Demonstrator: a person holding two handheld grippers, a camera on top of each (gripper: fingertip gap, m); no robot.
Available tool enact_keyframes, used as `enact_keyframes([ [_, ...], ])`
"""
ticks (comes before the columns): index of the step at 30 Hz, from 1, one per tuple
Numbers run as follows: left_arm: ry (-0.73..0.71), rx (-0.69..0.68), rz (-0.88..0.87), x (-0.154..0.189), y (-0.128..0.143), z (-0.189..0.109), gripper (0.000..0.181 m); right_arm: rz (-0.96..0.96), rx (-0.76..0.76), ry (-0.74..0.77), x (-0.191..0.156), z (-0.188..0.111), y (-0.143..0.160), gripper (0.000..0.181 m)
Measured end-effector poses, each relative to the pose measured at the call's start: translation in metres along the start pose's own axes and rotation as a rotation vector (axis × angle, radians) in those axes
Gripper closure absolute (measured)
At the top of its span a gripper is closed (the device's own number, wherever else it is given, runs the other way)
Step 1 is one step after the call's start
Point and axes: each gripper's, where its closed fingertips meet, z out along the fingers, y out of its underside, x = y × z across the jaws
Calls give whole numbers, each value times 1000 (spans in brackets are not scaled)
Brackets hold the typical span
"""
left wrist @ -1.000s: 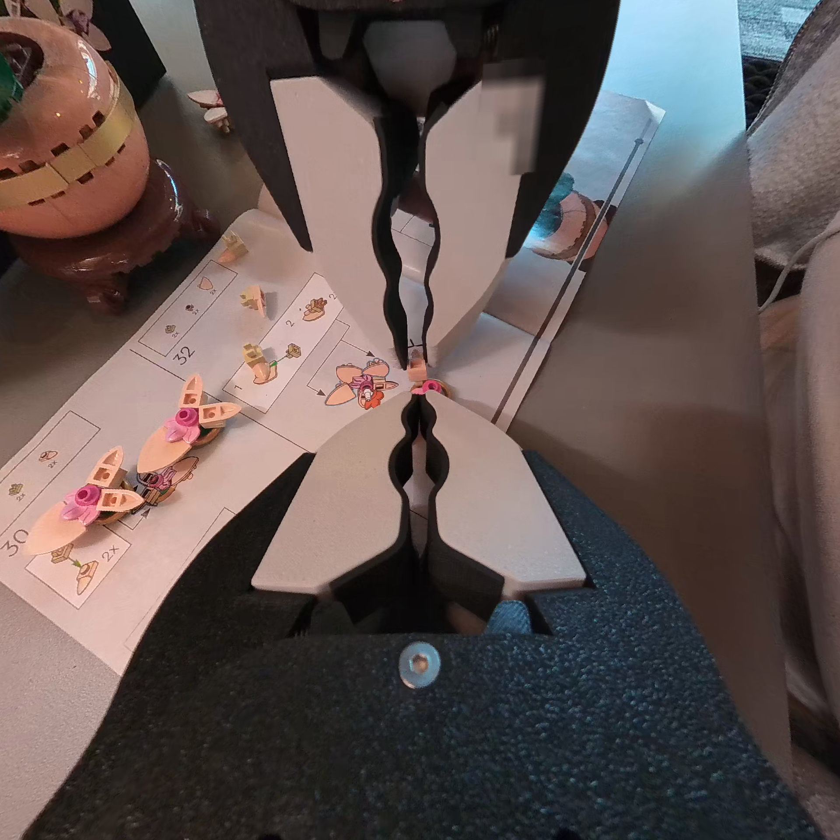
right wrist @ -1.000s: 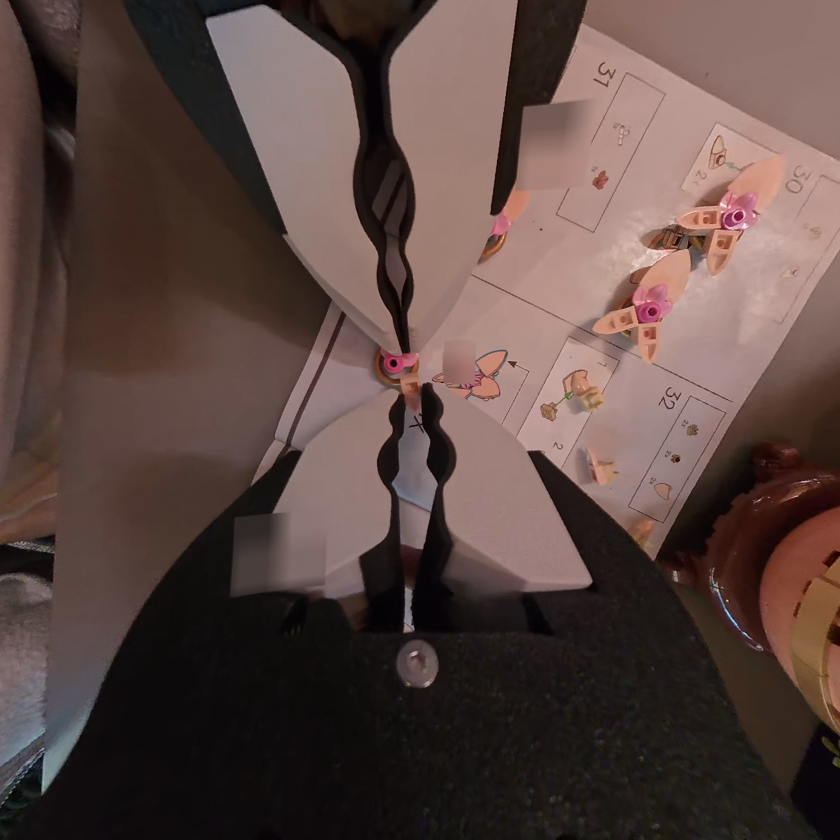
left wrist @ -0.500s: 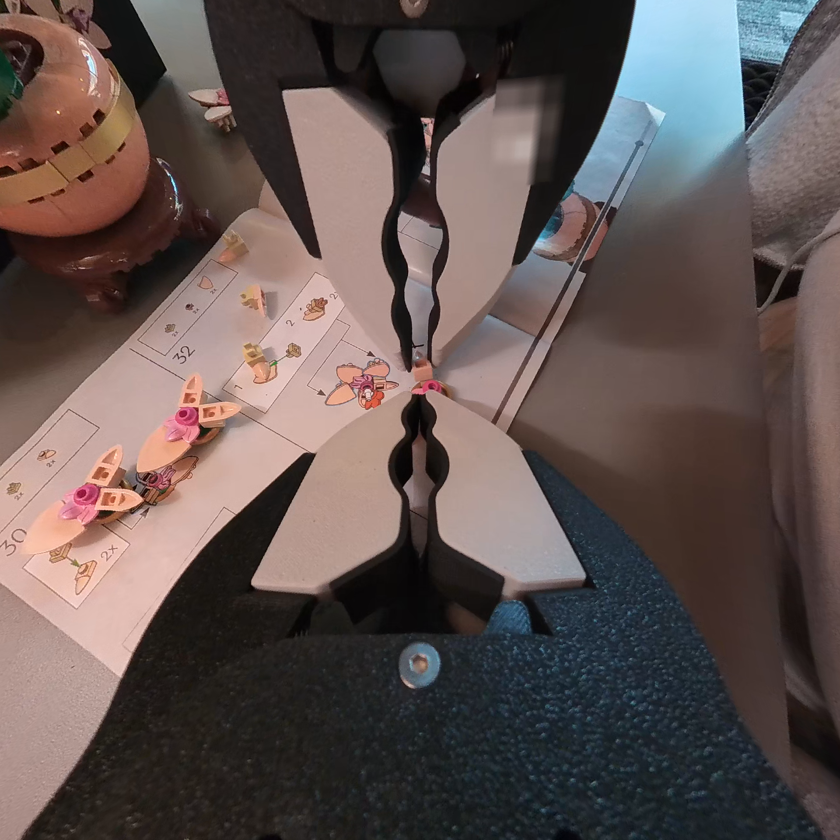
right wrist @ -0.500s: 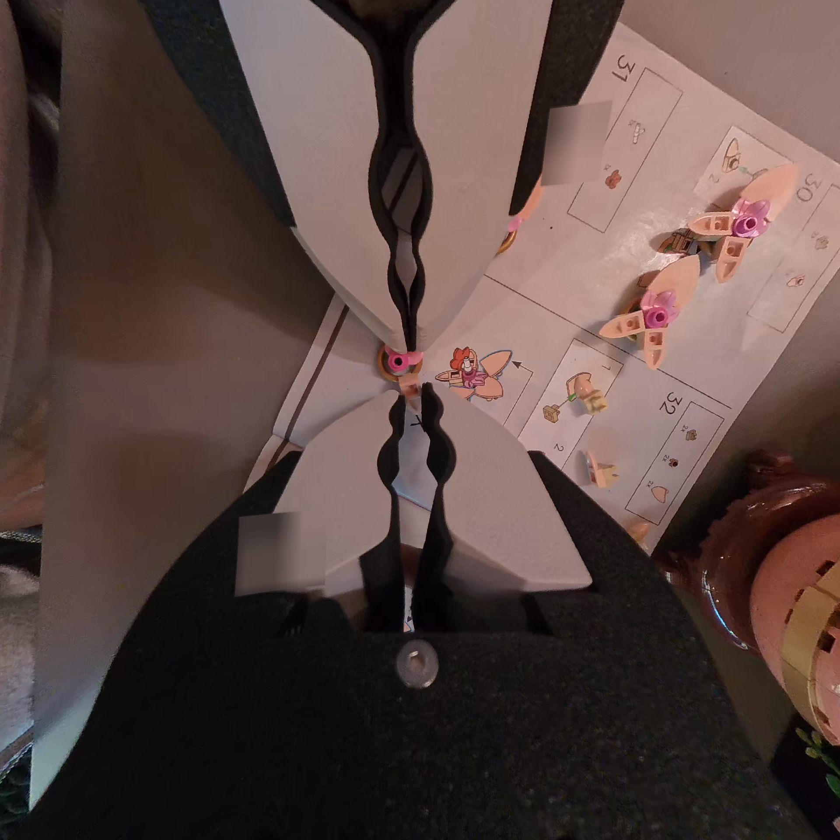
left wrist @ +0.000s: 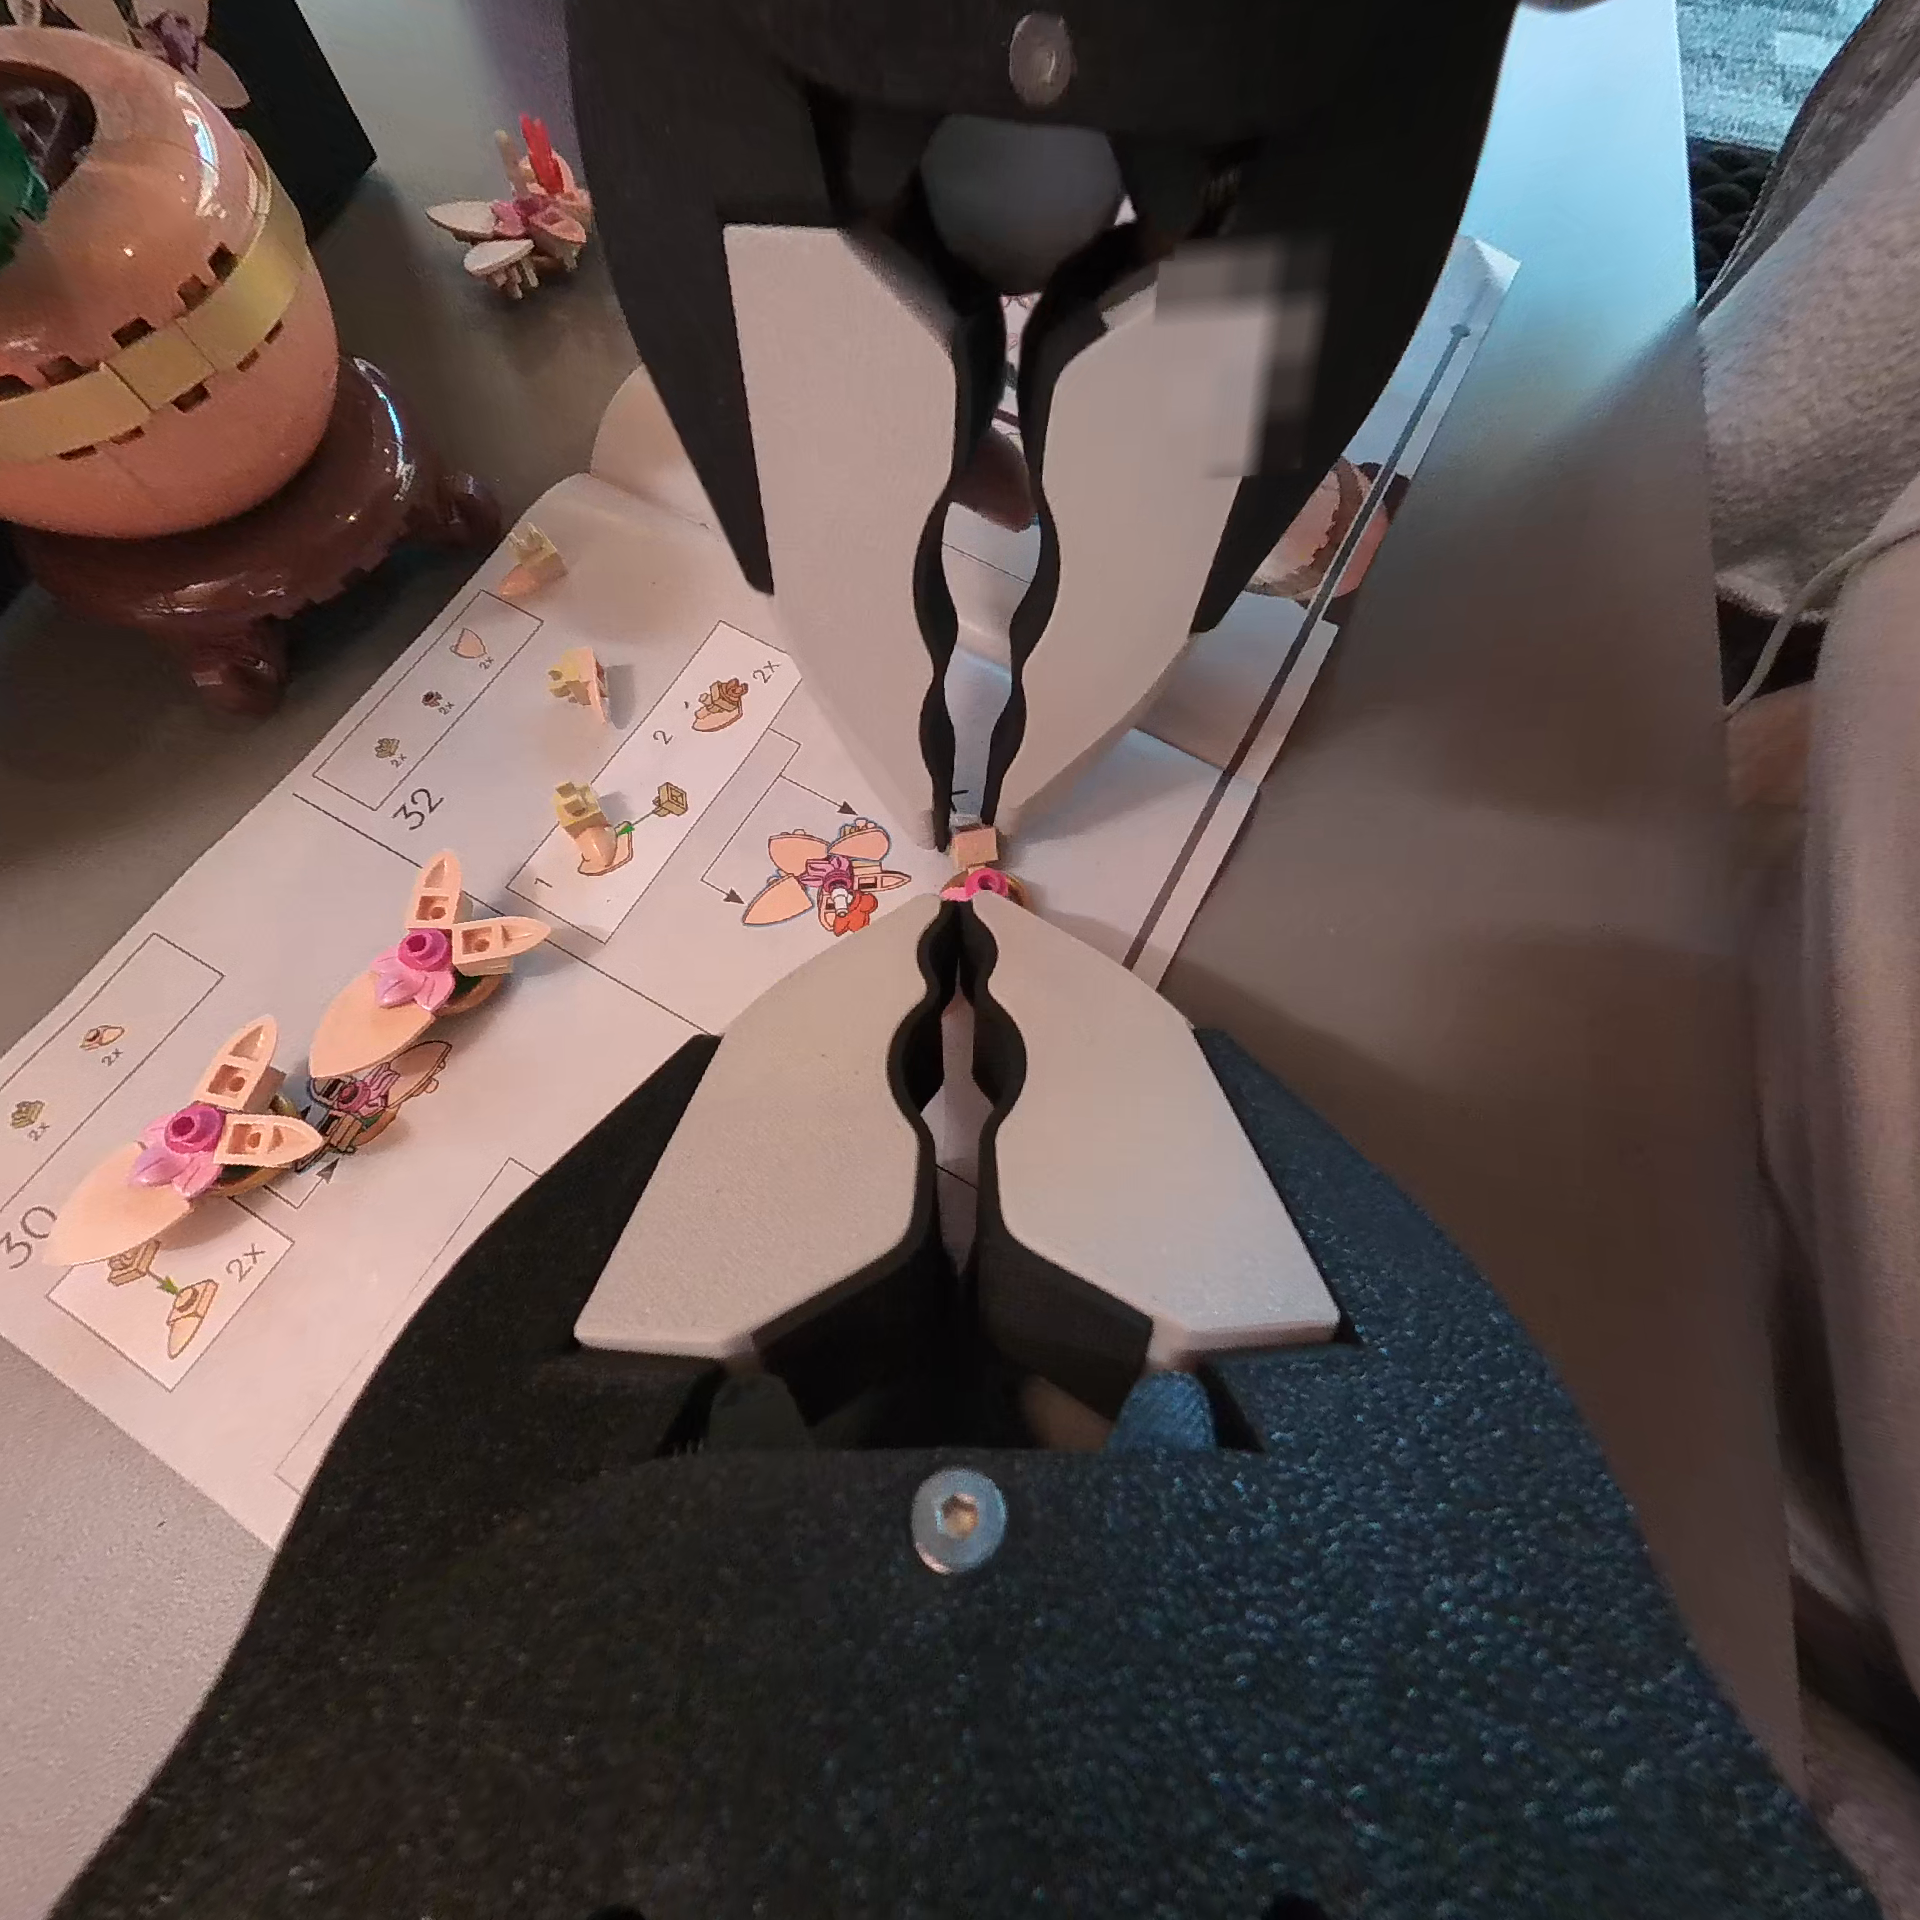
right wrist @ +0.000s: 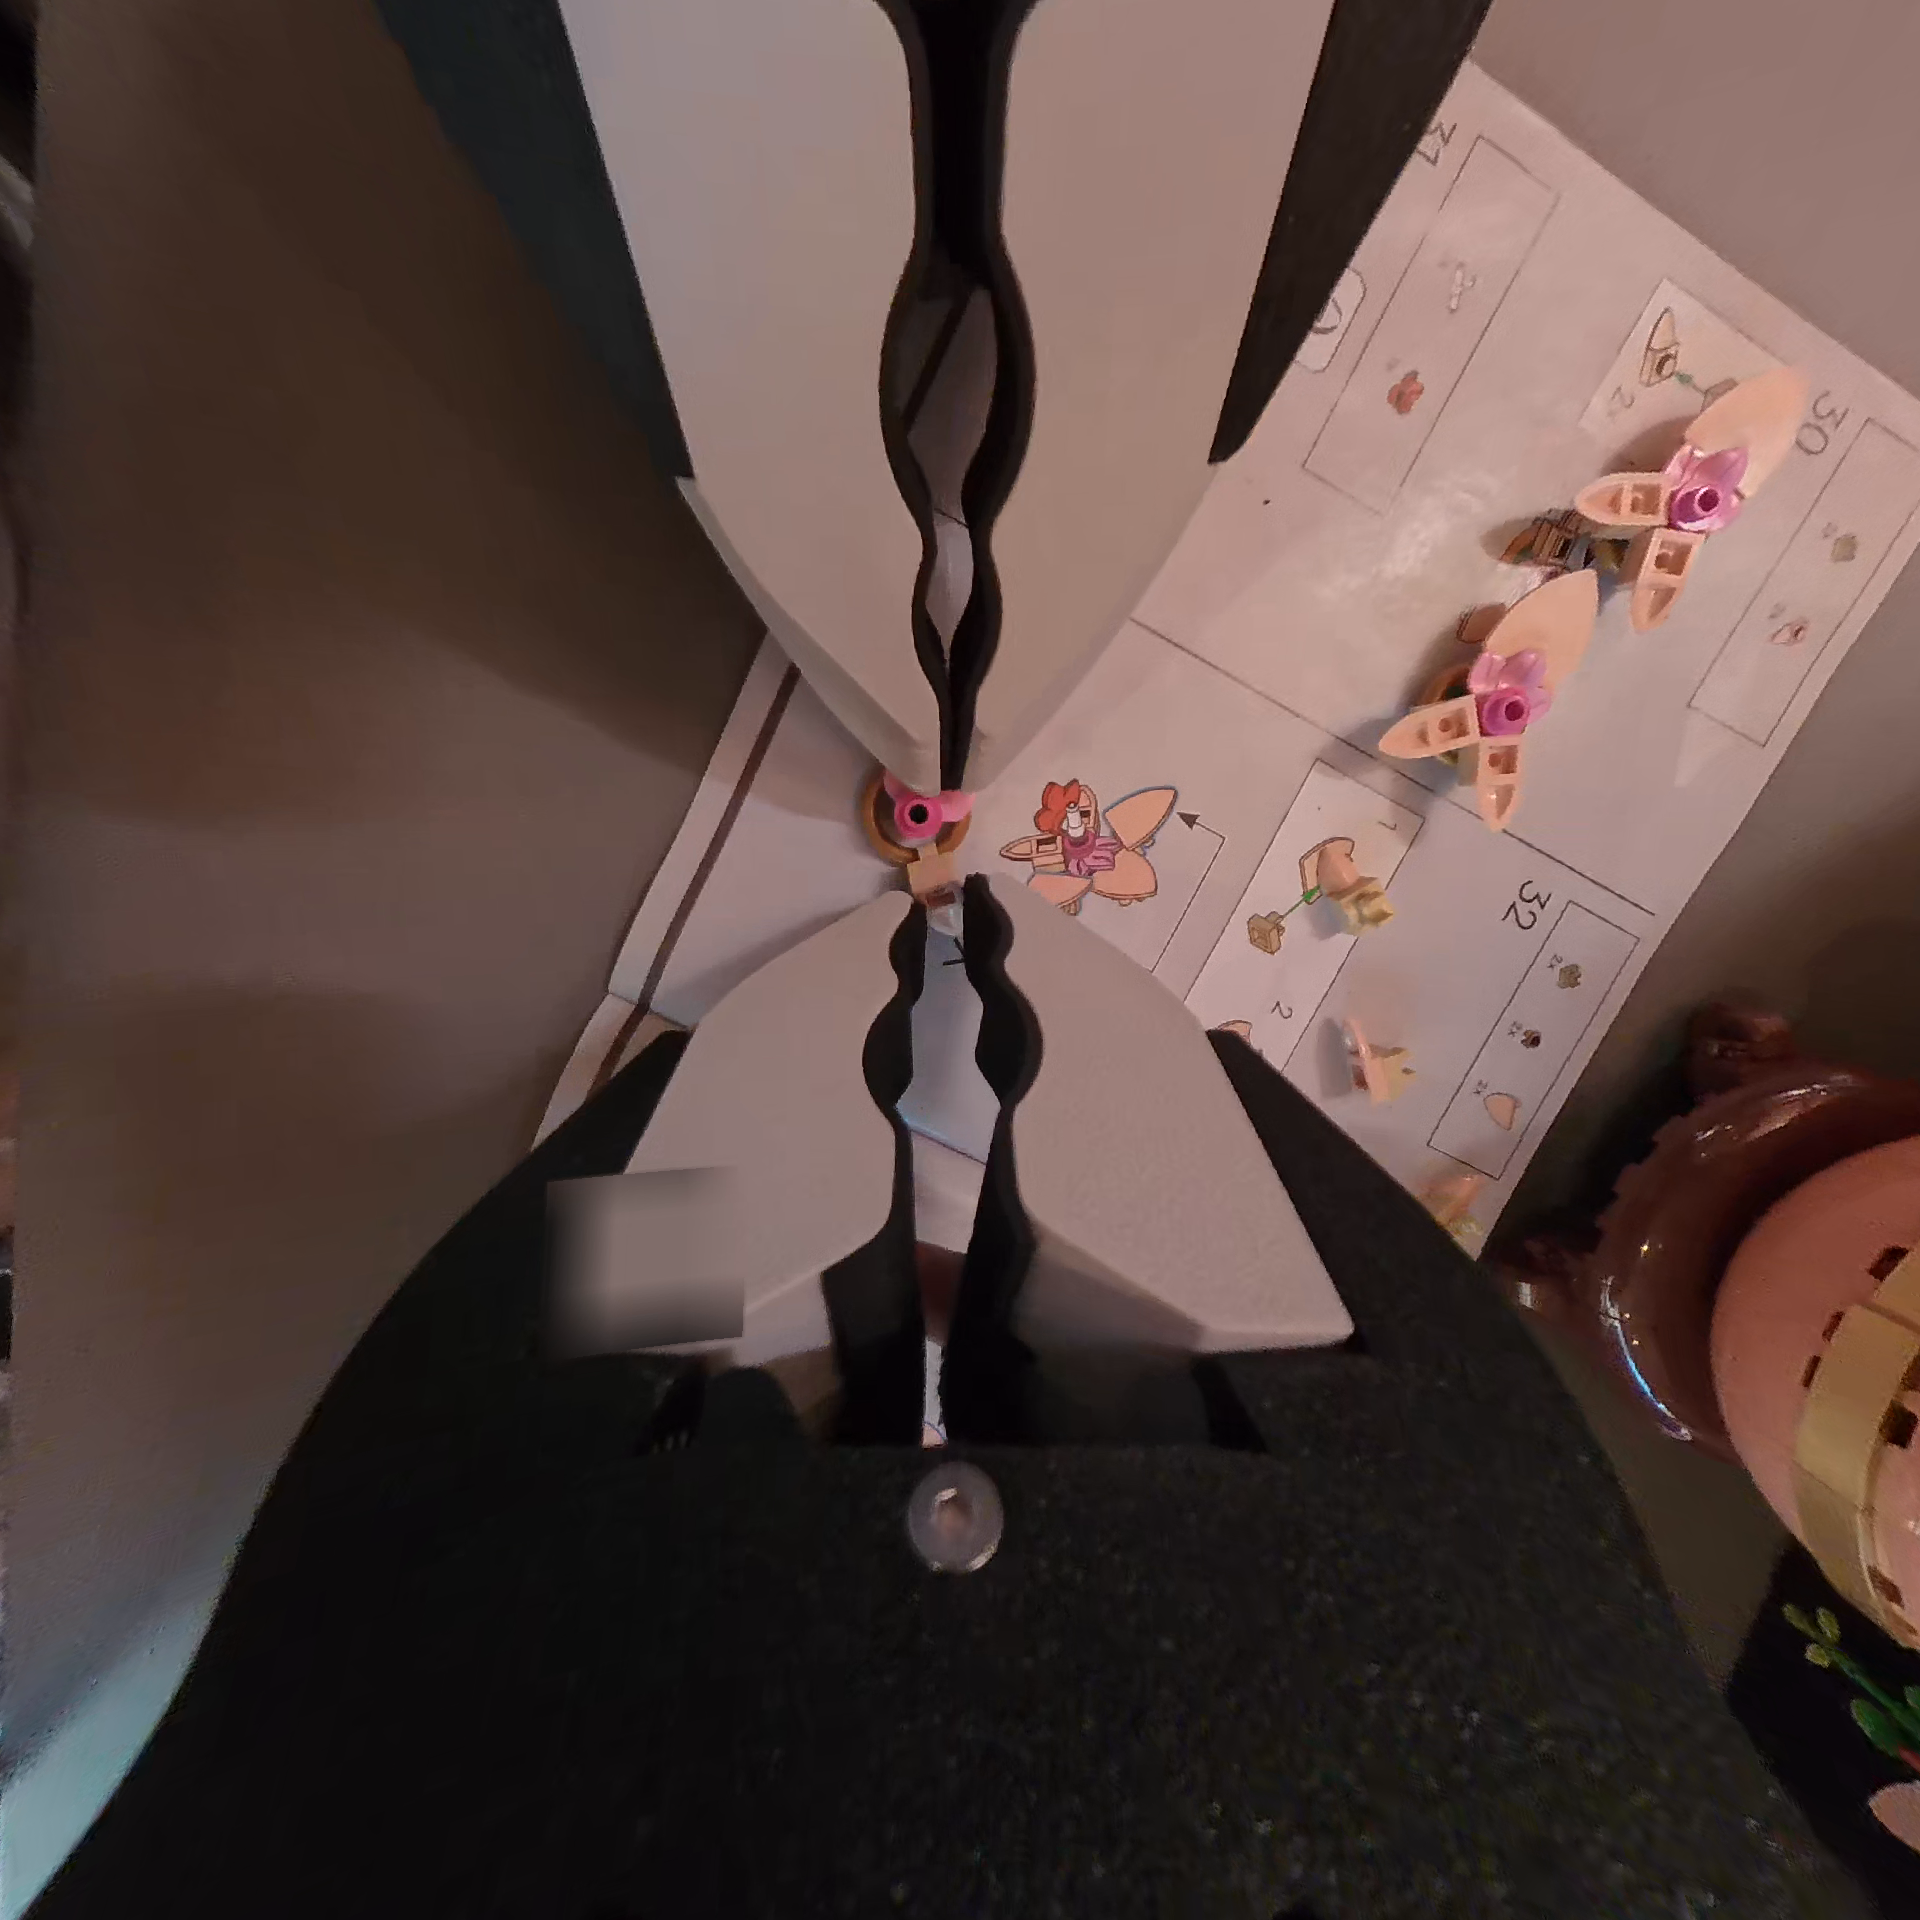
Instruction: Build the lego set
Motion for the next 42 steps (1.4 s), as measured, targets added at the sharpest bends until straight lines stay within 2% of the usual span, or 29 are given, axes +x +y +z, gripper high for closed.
enact_keyframes([
  [6,9,0,-10,0,0,0,181,19,15,-8,0,0,0,174],
  [17,7,1,-7,0,0,0,181,-4,-75,-1,0,0,-1,174],
  [23,14,2,-15,0,0,0,181,42,-83,-27,0,-1,-6,174],
  [36,12,2,-7,1,0,0,181,109,-2,-84,-3,2,-7,173],
  [40,15,2,-13,0,0,0,181,127,78,-110,-3,1,-9,171],
  [42,20,2,-17,1,0,0,181,151,145,-123,-3,-1,-12,164],
])
